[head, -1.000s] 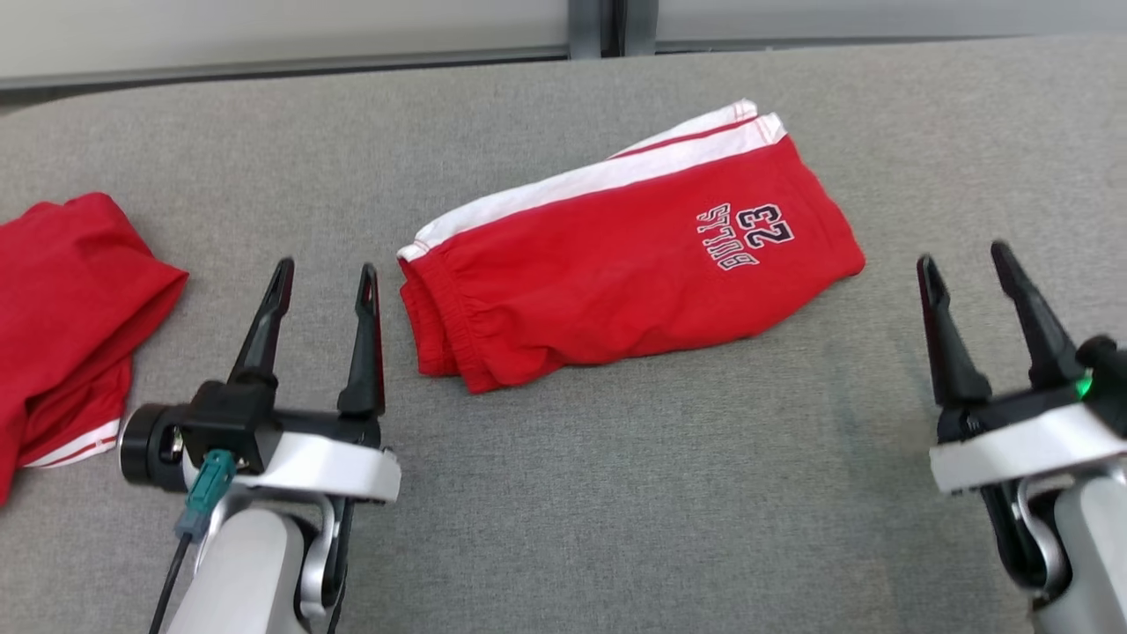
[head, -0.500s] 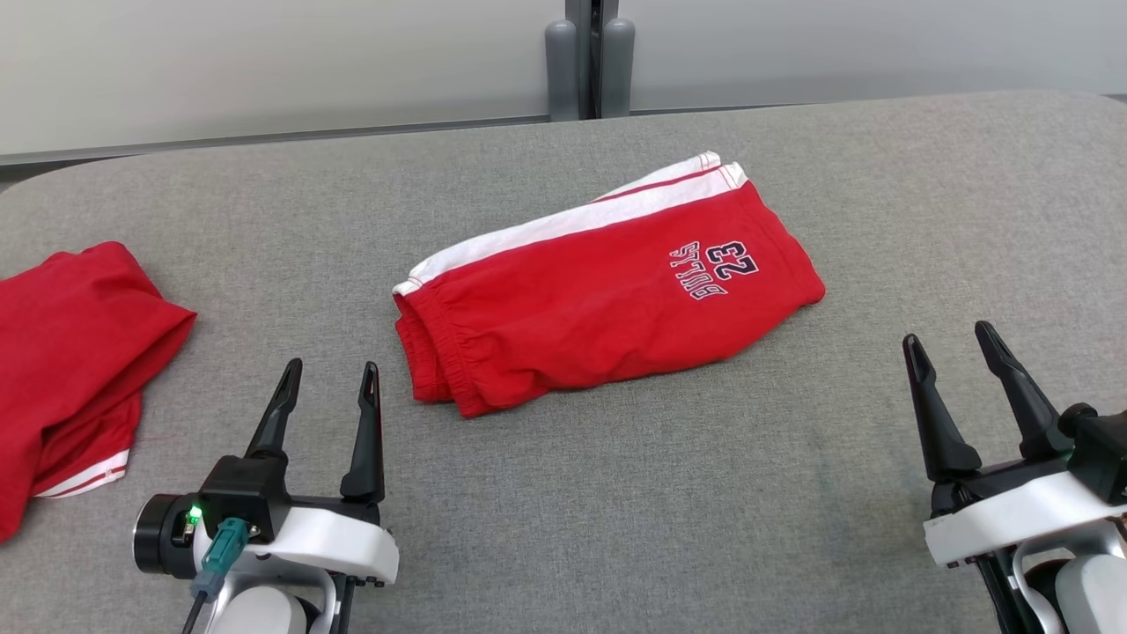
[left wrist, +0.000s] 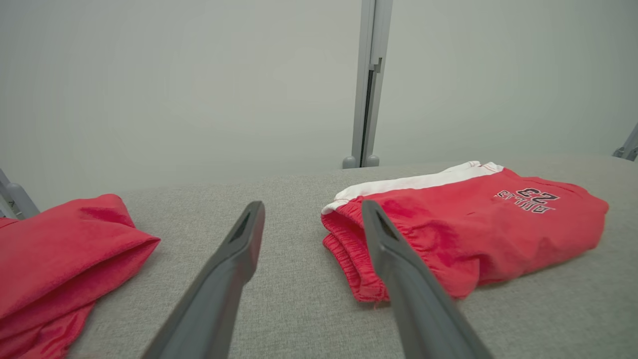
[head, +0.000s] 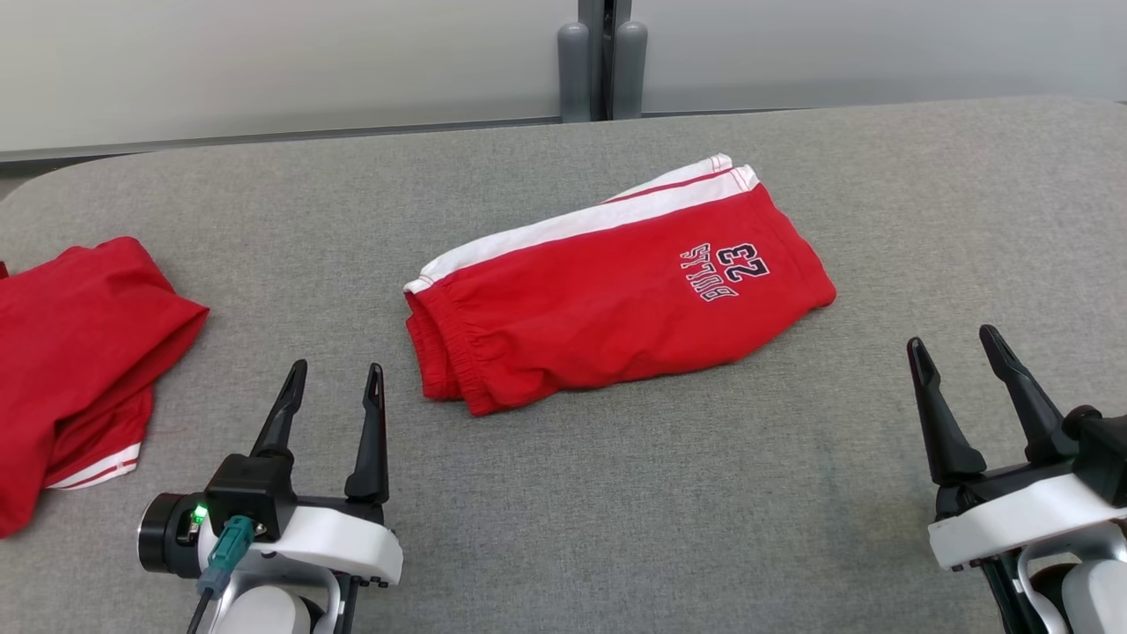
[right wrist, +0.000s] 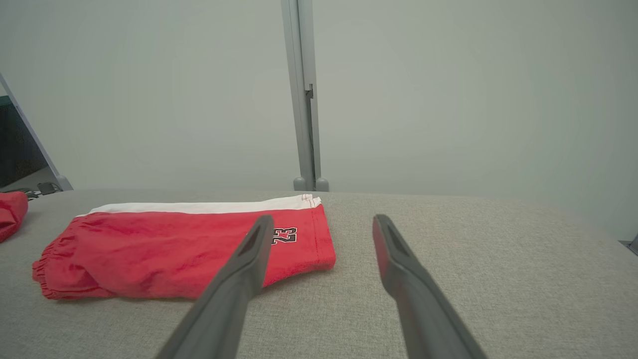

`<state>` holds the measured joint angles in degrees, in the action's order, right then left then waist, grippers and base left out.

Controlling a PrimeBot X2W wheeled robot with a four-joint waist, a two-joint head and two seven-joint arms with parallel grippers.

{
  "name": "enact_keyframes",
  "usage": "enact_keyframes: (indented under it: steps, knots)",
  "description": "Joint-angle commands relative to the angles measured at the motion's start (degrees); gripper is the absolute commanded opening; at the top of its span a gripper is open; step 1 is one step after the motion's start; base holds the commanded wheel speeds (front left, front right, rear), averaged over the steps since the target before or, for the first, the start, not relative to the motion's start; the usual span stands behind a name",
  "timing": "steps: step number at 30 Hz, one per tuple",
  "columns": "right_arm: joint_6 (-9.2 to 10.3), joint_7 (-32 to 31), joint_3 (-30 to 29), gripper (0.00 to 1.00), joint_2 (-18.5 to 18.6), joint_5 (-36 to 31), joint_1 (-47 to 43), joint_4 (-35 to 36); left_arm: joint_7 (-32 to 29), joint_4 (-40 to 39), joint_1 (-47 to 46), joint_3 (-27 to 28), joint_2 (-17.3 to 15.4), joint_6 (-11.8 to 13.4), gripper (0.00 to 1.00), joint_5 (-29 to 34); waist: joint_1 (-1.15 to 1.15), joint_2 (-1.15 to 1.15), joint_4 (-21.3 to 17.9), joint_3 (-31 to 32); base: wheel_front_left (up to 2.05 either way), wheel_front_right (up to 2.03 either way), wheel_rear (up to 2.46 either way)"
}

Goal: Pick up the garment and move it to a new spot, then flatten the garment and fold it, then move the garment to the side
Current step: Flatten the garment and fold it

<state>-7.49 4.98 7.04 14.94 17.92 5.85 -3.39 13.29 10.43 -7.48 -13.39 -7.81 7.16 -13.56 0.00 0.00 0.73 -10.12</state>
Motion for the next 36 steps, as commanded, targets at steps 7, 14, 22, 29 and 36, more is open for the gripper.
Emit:
enact_keyframes:
  steps: [7, 14, 22, 29, 36]
  knots:
    - [0.0, -1.3, -1.1, 1.0, 1.6, 0.5, 1.7, -0.7, 0.4, -0.6, -3.1, -1.1, 0.4, 0.0, 1.0, 0.5, 0.0, 0.0, 2.7, -3.2, 0.0, 0.0, 0.0]
    - [0.0, -2.9, -1.6, 1.0, 4.9, 2.4, 8.7, -4.7, 1.1, -1.3, -8.0, -2.8, 2.3, -0.2, 1.0, 0.5, 0.0, 0.0, 6.5, -10.2, 0.0, 0.0, 0.0]
    - [0.0, -6.1, 5.1, 1.0, 8.1, 6.1, 22.9, -17.9, 1.8, 0.6, -13.7, -4.8, 3.9, -0.5, 1.0, 0.7, 0.0, 0.0, 8.9, -16.3, 0.0, 0.0, 0.0]
    - [-0.01, -10.7, 13.1, 1.0, 8.0, 12.5, 30.1, -28.6, 1.9, 1.2, -15.5, -5.2, 4.3, -0.6, 1.0, 1.1, 0.0, 0.0, 9.3, -16.4, 0.0, 0.0, 0.0]
    - [0.0, -9.3, 18.0, 0.0, 8.0, 17.6, 33.6, -31.6, 1.9, 1.0, -15.0, -4.4, 4.4, -0.8, 1.0, 1.8, 0.0, 0.0, 8.5, -15.1, 0.0, 0.0, 0.0]
